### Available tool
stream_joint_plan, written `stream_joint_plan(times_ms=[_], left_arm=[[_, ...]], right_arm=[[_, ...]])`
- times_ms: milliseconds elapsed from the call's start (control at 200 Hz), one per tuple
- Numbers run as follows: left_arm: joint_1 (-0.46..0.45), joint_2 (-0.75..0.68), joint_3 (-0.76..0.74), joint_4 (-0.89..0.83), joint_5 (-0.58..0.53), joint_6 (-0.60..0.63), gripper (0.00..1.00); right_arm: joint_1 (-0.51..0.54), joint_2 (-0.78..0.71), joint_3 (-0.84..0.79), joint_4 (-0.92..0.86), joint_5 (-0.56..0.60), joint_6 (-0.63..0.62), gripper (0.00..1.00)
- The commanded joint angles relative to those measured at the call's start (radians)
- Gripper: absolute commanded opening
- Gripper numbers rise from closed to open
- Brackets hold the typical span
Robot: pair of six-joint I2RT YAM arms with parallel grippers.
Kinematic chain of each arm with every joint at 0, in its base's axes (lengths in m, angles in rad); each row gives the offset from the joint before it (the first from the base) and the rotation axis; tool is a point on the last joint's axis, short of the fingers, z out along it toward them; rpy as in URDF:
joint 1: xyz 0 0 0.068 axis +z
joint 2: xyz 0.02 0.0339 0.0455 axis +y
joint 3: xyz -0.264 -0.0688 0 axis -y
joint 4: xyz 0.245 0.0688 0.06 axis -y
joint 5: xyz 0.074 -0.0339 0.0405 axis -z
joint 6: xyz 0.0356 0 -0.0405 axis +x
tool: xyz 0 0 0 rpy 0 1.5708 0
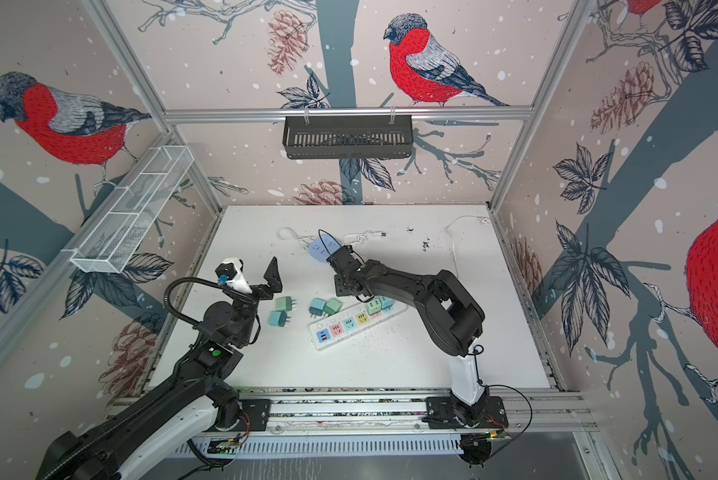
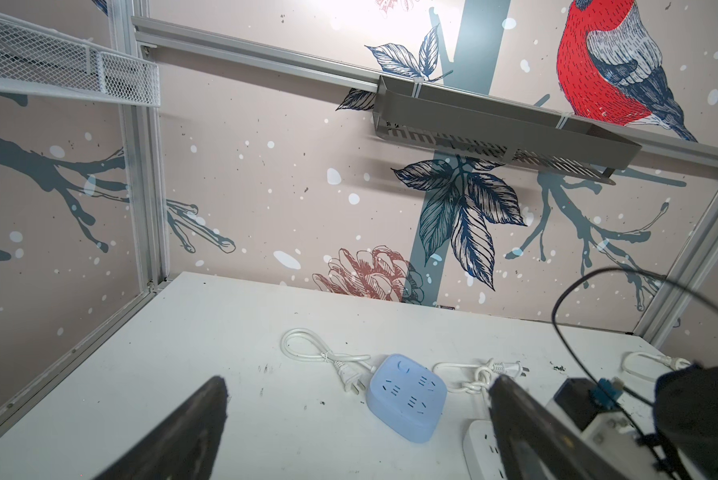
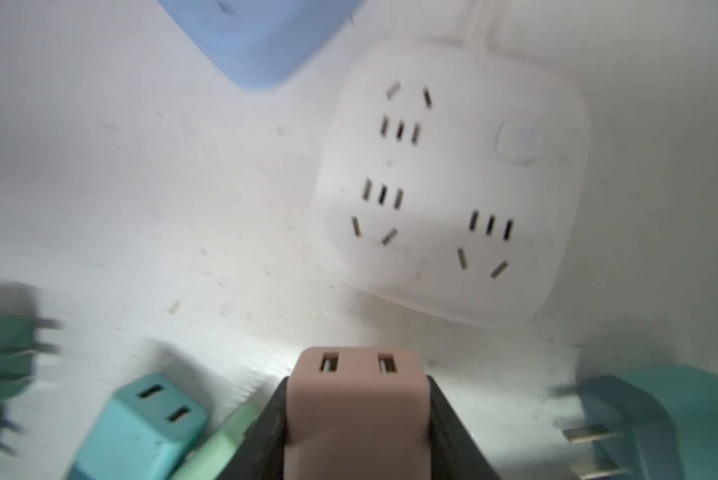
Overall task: Insert the plug
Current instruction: 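Lift the pink adapter with the right gripper and carry it toward the left gripper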
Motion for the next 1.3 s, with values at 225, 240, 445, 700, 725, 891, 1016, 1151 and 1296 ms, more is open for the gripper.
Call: stream_joint_plan(times_ms=[225, 240, 445, 700, 725, 891, 1016, 1151, 1296], left_arm=[[0.018, 0.006, -0.005, 0.066, 0.143, -0.061, 0.98], [0.018, 0.004, -0.002, 0.060, 0.145, -0.065, 0.98], [0.018, -0.033, -0.008, 0.053, 0.266, -0.095, 0.98], [0.020, -0.051, -0.043, 0.117, 0.310, -0.100, 0.98], [0.021, -0.048, -0.032, 0.099, 0.306, -0.099, 0.98], [0.020, -0.008, -0.016, 0.094, 0.330, -0.085, 0.98], [0.020, 0.029, -0.004, 0.113, 0.354, -0.088, 0.98], [0.020, 0.047, -0.018, 0.146, 0.388, -0.072, 0.98], [0.020, 0.046, -0.019, 0.145, 0.421, -0.034, 0.98]], right_arm=[[-0.014, -0.327, -0.190, 0.287, 0.136, -0.121, 0.16], [-0.015, -0.346, -0.212, 0.307, 0.140, -0.130, 0.16], [-0.014, -0.585, -0.504, 0.677, 0.181, -0.260, 0.17], [-0.013, -0.772, -0.676, 0.918, 0.167, -0.412, 0.05], [-0.014, -0.782, -0.697, 0.943, 0.162, -0.434, 0.05], [-0.012, -0.842, -0.810, 1.096, 0.126, -0.529, 0.05], [-0.014, -0.884, -0.853, 1.123, 0.119, -0.578, 0.05], [-0.013, -0.934, -0.892, 1.131, 0.067, -0.631, 0.05], [-0.014, -0.976, -0.953, 1.187, -0.014, -0.715, 0.06]])
